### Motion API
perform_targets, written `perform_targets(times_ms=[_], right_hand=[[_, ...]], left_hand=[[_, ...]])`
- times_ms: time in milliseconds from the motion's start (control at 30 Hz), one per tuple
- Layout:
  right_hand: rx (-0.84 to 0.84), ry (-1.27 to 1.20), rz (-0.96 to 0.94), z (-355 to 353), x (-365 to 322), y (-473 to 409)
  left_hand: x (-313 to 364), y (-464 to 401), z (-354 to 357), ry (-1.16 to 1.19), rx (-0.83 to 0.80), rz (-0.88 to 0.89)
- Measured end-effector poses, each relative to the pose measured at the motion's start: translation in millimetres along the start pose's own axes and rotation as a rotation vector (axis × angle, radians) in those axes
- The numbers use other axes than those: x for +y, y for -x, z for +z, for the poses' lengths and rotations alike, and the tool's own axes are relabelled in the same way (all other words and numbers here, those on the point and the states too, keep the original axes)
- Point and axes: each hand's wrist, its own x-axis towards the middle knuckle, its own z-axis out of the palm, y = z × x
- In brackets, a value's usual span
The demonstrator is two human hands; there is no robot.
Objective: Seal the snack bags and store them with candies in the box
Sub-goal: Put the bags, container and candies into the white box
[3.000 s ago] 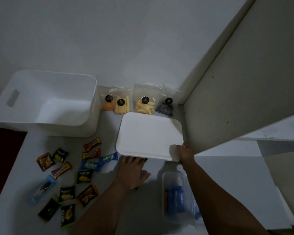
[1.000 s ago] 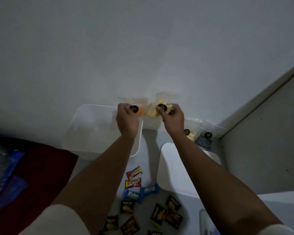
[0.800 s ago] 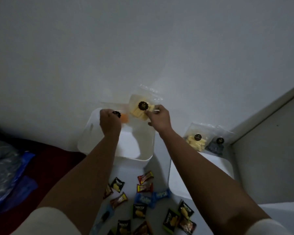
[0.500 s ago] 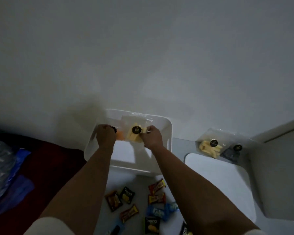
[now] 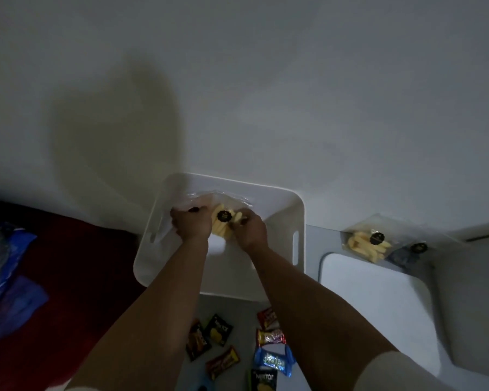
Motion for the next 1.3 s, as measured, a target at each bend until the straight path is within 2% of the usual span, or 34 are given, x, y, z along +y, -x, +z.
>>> perform_targets(times_ms=[100,200,267,367,467,600,700,867,933,1067,1167,1300], right_hand=[[-0.055,-0.008,-0.009,-6,-1,12],[-0.049,0.009,-0.02,-23,-4,28],[-0.036,0.021,-0.048,-40,-8,41],[0.009,0.003,-0.131,-69,-14,64],[0.046,-0.1,-0.233,-97,-12,86],[0.156,-0.209,-0.315,-143,18,104],[0.29,-0.282,-0.27,-186,53,113],[0.498,-0.345,-0.068,-261,131,118],[0.553,-0.369,0.024,-287,169,116],[0.617,-0.422,0.181,-329,227,107],[0.587,-0.43,0.202,-351,252,86],[0.585,-0.369,0.214,-363,269,48]], left_hand=[[-4,-1,-5,0.021,-0.015,-0.03],[-18,-22,-6,0.078,-0.021,-0.089],[-23,-30,-11,0.107,-0.02,-0.067],[2,30,-35,0.075,-0.036,0.061],[9,87,-49,-0.062,-0.077,0.156],[12,144,-33,-0.183,-0.154,0.294],[11,189,6,-0.138,-0.24,0.505],[8,265,81,-0.255,-0.371,0.677],[-4,282,114,-0.303,-0.453,0.665],[-34,296,175,-0.386,-0.545,0.527],[-47,292,215,-0.47,-0.481,0.433],[-62,274,259,-0.457,-0.384,0.352]])
